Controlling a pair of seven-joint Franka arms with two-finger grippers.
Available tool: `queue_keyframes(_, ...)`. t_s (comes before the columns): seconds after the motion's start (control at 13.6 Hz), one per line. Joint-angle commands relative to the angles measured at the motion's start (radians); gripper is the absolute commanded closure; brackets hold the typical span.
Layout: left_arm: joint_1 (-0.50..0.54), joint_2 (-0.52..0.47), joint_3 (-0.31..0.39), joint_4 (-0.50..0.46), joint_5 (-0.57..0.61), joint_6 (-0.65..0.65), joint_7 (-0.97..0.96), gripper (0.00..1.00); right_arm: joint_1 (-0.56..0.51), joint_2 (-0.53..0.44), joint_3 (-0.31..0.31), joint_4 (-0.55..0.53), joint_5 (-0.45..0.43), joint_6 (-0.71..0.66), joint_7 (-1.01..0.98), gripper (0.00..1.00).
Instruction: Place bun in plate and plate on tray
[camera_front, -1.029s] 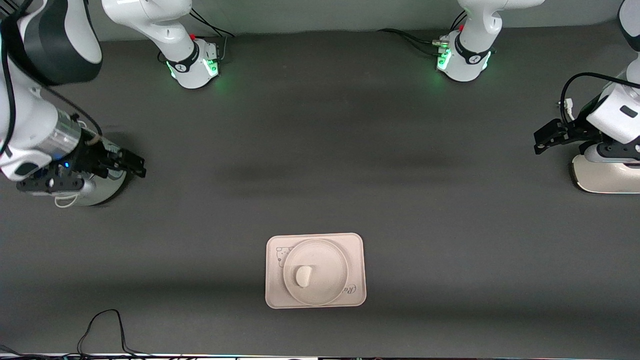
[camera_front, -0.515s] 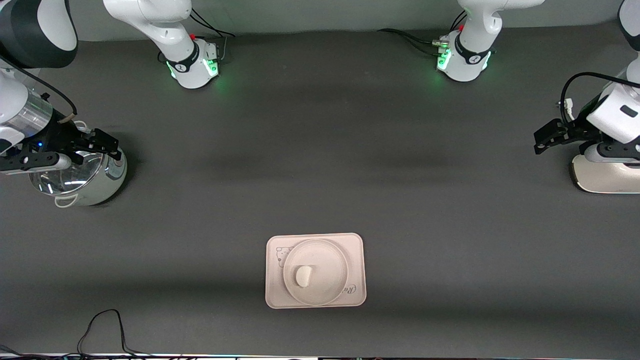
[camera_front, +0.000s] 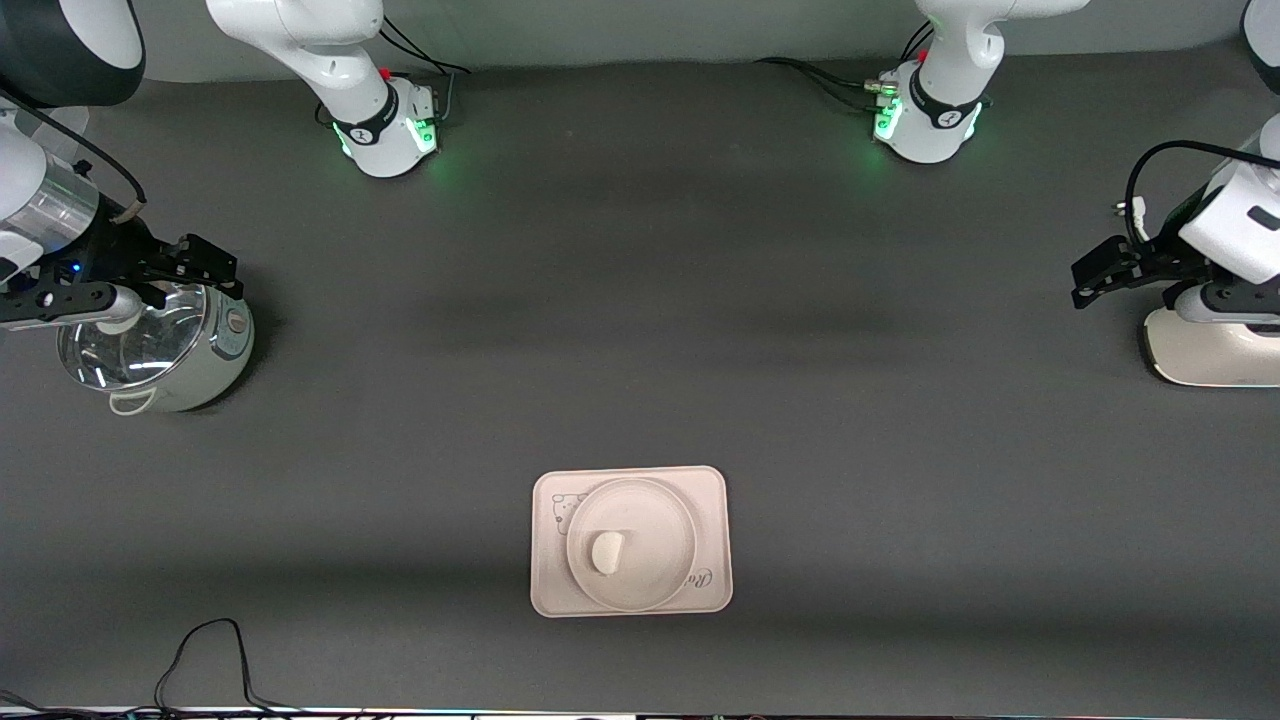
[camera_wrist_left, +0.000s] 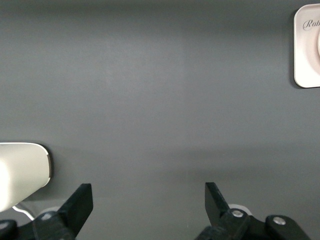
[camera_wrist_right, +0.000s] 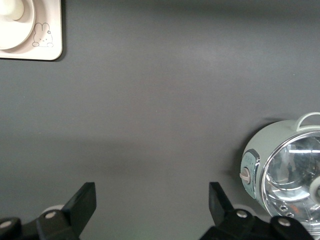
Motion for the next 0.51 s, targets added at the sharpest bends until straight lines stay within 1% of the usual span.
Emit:
queue_keyframes(0.0,-0.001,0.001,0.006,0.058,0.003,-0.070,0.011,0.00,0.018,0.001,-0.001,0.008,0.018,-0.015,0.016,0.00)
queue_keyframes(0.15,-0.006,0.001,0.003,0.073,0.005,-0.091,0.008,0.00,0.018,0.000,-0.001,0.008,0.021,-0.016,0.013,0.00)
queue_keyframes(0.44,-0.003,0.004,0.003,0.077,0.011,-0.088,0.008,0.00,0.016,0.003,-0.001,0.008,0.021,-0.018,0.009,0.00)
